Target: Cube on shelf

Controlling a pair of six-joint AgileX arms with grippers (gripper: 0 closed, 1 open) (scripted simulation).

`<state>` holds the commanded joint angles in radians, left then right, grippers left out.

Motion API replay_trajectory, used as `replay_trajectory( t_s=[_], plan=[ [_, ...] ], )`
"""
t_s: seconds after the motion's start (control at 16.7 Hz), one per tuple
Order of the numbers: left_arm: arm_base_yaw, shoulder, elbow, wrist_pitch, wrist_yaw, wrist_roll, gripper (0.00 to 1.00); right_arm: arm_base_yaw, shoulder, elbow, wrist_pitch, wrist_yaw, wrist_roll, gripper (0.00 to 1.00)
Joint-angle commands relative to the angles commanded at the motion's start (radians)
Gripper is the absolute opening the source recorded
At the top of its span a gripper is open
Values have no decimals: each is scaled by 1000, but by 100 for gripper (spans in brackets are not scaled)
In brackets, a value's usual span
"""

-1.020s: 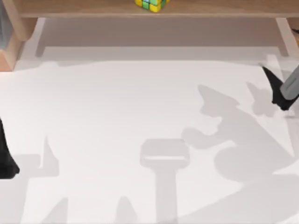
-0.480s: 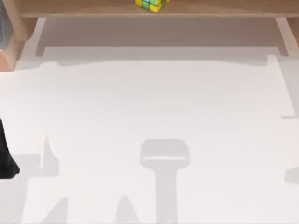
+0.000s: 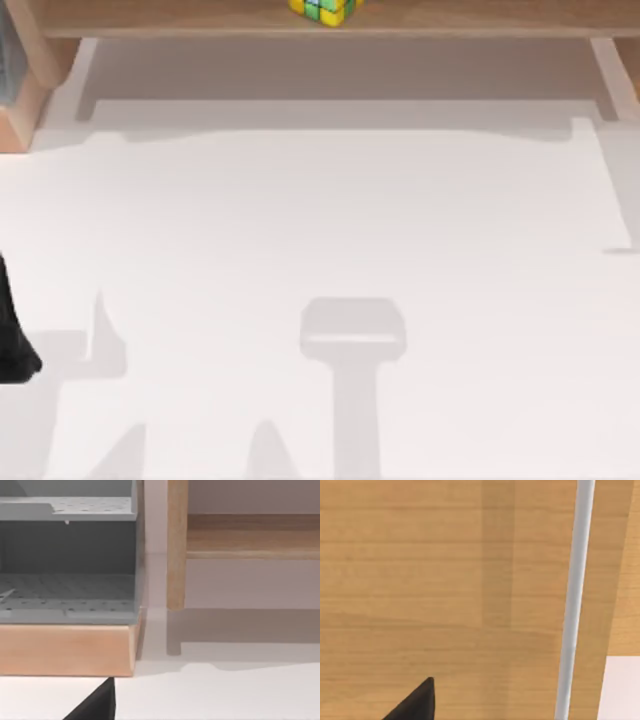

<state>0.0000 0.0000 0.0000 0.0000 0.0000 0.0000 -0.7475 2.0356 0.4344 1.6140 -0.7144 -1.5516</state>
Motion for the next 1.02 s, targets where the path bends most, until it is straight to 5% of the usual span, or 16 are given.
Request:
replay_trajectory(
  t_s=[0.66, 1.02],
  plan=[
    [0, 0, 0, 0, 0, 0, 100, 59, 25, 79, -55, 59, -1, 100],
    [0, 0, 0, 0, 0, 0, 100, 59, 25, 79, -55, 59, -1, 55]
  ],
)
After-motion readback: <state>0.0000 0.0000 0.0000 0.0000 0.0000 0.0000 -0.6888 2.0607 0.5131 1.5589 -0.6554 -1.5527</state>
